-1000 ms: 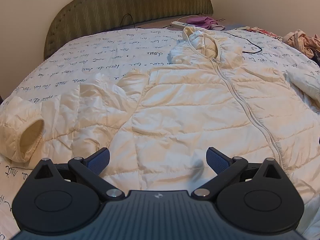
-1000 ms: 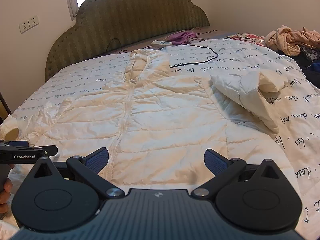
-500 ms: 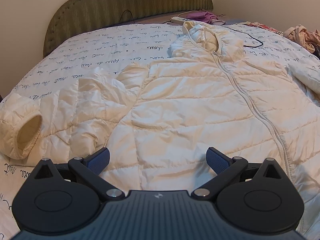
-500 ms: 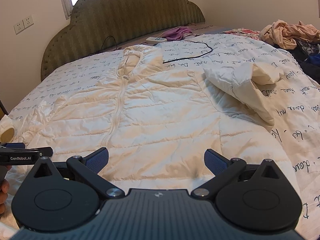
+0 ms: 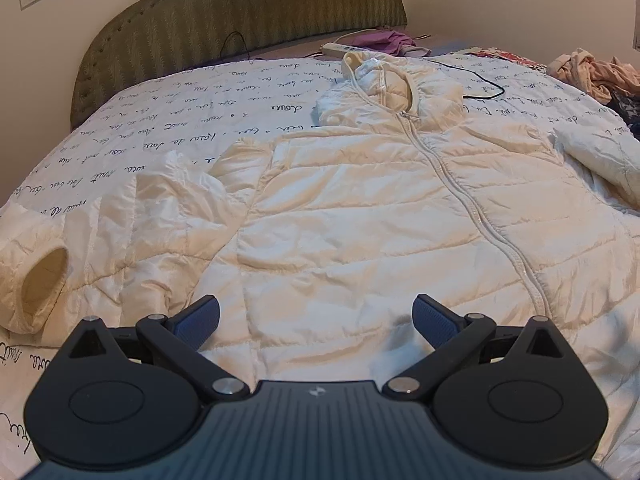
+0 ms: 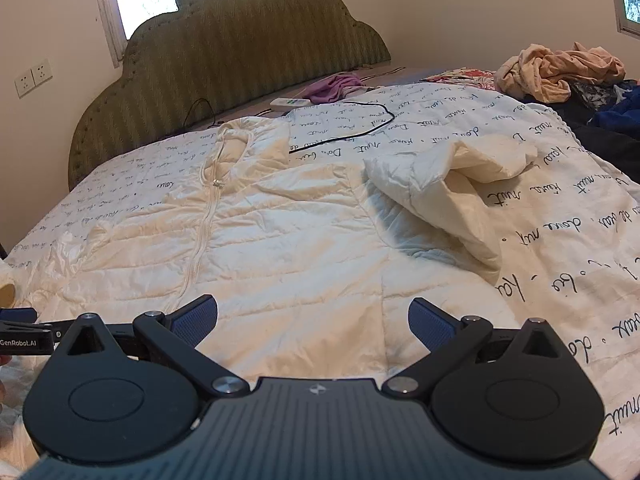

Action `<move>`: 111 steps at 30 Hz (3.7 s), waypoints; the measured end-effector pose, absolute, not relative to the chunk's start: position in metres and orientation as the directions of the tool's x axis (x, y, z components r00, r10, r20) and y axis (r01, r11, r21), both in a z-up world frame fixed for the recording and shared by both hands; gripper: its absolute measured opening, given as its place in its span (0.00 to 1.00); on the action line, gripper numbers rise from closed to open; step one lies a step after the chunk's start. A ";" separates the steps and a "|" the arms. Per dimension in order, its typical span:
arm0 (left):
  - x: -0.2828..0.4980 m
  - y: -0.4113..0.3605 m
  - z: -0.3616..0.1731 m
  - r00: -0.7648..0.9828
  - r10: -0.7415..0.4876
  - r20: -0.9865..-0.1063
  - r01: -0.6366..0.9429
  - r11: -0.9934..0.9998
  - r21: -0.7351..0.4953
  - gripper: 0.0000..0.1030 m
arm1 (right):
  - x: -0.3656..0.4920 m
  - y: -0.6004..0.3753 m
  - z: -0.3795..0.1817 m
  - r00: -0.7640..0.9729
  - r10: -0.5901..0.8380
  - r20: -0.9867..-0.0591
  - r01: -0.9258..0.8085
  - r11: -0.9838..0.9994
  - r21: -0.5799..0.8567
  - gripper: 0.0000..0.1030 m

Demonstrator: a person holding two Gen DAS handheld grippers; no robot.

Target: Fold small clothes

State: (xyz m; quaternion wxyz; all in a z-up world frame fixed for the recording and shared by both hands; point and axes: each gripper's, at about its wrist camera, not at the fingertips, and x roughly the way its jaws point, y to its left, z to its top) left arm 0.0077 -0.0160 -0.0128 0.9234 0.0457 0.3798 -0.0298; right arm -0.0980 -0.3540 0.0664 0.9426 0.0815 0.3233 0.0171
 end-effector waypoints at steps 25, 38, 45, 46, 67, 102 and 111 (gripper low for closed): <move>0.029 -0.032 -0.022 0.694 0.079 -0.716 0.027 0.990 0.135 1.00 | -0.074 -0.356 0.075 0.802 0.138 -0.581 -0.049 0.985 0.166 1.00; 0.035 -0.034 -0.025 0.685 0.031 -0.728 0.055 0.994 0.094 1.00 | -0.053 -0.453 0.077 0.837 0.062 -0.543 0.137 0.938 0.318 1.00; 0.037 -0.047 -0.020 0.705 0.035 -0.709 0.077 0.989 0.126 1.00 | -0.017 -0.518 0.055 0.843 0.088 -0.530 0.238 0.824 0.515 1.00; 0.037 -0.049 -0.020 0.705 0.037 -0.708 0.078 0.989 0.129 1.00 | -0.012 -0.522 0.053 0.844 0.078 -0.531 0.250 0.819 0.517 1.00; 0.043 -0.044 -0.026 0.688 0.108 -0.717 0.019 0.986 0.166 1.00 | -0.058 -0.358 0.122 0.684 0.521 -0.510 -0.383 0.852 0.357 1.00; 0.054 -0.055 -0.029 0.676 0.110 -0.728 0.033 0.983 0.180 1.00 | -0.062 -0.345 0.115 0.760 0.352 -0.546 -0.311 0.935 0.171 0.97; 0.055 -0.067 -0.030 0.690 0.078 -0.720 0.077 0.981 0.180 1.00 | -0.021 -0.454 0.106 0.838 0.116 -0.532 0.019 0.970 0.242 0.97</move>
